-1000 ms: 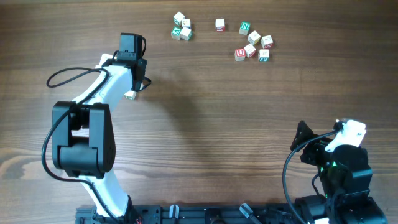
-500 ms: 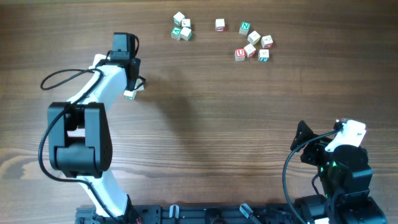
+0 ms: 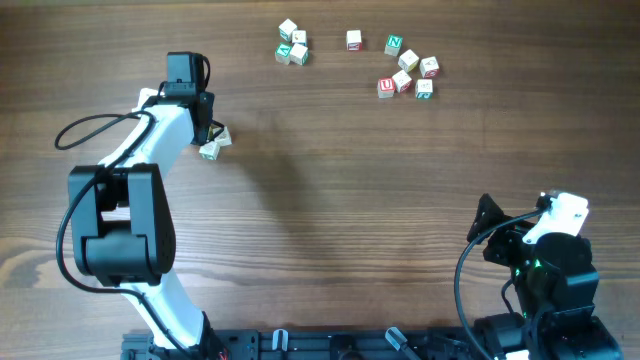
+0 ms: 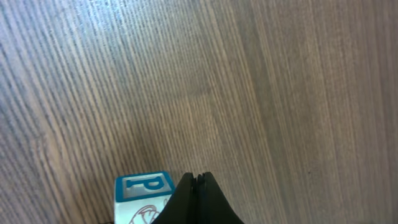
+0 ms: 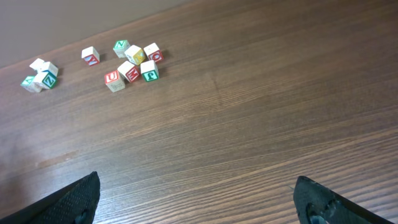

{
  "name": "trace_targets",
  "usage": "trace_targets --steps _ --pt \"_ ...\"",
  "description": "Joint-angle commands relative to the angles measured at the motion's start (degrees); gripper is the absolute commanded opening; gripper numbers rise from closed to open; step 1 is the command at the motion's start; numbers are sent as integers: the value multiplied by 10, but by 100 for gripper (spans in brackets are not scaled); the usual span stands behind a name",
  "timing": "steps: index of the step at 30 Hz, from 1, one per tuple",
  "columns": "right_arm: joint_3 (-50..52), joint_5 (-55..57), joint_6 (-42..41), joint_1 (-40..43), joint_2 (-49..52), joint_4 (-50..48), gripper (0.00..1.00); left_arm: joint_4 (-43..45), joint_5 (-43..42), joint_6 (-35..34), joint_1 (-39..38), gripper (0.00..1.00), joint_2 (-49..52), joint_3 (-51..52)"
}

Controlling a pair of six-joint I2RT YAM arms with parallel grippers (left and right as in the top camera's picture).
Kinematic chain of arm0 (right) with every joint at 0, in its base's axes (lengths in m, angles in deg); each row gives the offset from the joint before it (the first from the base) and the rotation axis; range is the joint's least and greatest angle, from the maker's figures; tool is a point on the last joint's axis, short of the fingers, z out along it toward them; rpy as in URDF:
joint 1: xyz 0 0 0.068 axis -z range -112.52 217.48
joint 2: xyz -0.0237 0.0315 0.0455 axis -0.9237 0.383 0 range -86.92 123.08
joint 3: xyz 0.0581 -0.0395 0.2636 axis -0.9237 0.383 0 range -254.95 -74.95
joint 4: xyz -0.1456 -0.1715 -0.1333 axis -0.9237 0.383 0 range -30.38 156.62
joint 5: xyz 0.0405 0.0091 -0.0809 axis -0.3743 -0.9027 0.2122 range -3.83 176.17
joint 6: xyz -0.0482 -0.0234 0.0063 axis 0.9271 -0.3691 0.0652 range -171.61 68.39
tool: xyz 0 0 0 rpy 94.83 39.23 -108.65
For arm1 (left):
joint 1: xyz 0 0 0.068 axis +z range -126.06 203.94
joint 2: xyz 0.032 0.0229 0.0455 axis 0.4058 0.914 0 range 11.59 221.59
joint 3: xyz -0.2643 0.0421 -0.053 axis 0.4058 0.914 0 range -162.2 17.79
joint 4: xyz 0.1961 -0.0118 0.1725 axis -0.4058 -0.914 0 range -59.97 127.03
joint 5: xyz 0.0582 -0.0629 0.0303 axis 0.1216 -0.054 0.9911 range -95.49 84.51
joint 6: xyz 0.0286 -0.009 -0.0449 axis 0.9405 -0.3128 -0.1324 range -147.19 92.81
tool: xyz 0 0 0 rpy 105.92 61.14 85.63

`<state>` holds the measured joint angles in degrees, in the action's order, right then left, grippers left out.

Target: Form a circle

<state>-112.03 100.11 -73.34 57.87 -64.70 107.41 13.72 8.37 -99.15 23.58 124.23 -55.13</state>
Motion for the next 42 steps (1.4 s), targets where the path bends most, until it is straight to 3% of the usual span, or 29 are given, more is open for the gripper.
trace_targets --steps 1,42 --pt "2 -3 6 -1 2 -1 100 8 12 -5 2 4 10 -9" --pt "2 -3 6 -1 2 -1 100 -13 18 -3 1 4 11 -9"
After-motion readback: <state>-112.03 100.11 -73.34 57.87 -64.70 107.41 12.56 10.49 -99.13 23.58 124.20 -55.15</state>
